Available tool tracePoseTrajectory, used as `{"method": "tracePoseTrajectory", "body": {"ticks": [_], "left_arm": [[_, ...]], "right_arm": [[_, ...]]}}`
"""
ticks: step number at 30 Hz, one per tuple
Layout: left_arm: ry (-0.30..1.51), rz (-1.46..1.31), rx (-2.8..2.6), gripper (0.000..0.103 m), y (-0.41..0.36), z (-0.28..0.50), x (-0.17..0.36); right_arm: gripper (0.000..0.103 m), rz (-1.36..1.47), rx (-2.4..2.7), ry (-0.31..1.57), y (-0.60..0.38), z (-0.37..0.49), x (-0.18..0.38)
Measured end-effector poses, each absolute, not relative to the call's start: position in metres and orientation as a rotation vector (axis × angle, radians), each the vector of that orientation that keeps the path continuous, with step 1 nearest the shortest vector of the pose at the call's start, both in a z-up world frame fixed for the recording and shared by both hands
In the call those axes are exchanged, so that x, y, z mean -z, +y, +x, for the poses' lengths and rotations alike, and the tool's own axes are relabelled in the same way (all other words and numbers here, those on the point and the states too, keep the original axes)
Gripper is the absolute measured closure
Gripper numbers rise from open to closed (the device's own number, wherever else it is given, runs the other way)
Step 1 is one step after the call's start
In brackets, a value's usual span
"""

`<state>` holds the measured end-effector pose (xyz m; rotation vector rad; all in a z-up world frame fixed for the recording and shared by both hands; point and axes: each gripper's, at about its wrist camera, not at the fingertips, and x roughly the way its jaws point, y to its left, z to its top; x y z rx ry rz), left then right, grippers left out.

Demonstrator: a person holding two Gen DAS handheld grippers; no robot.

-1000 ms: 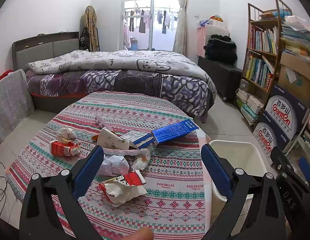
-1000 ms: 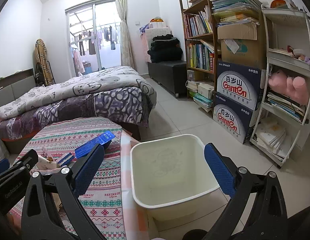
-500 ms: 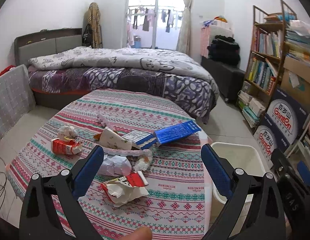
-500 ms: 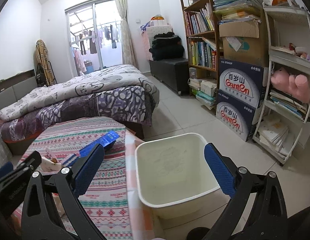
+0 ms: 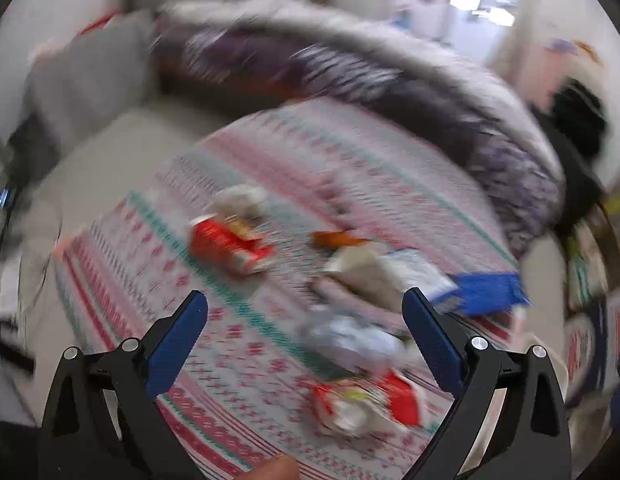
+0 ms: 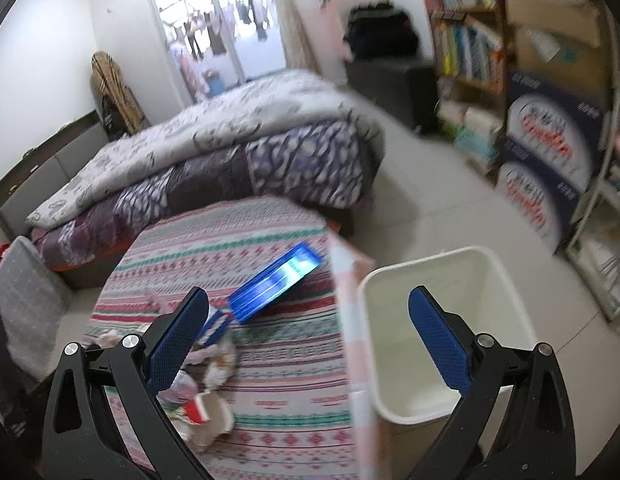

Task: Collect trash
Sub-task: 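Grasp the red snack box with the left tool while the right tool grasps the blue box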

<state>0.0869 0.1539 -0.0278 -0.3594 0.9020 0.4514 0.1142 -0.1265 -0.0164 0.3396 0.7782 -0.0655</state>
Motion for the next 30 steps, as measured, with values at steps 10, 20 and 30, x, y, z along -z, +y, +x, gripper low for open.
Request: {"method": "tracePoseTrajectory", "body": {"ticks": [10, 20, 30], "left_arm": [[1.104, -0.713, -0.645, 0.008, 0.256, 0.136, 0.098], [1.212, -0.887, -0.704, 0.008, 0.287, 0.159, 0.148], [1.215, -0.73, -0.591, 0.053, 0.287, 0.195, 0.134]], "right_arm": [[0.007, 0.595, 0.134, 1.006, -0.132, 0.189, 0.099], [0.007, 0.813, 0.252, 1.09, -0.121, 0.243, 0.158], [0.008, 0.765, 0.264, 1.044, -0.106, 0.287, 0.164]]}}
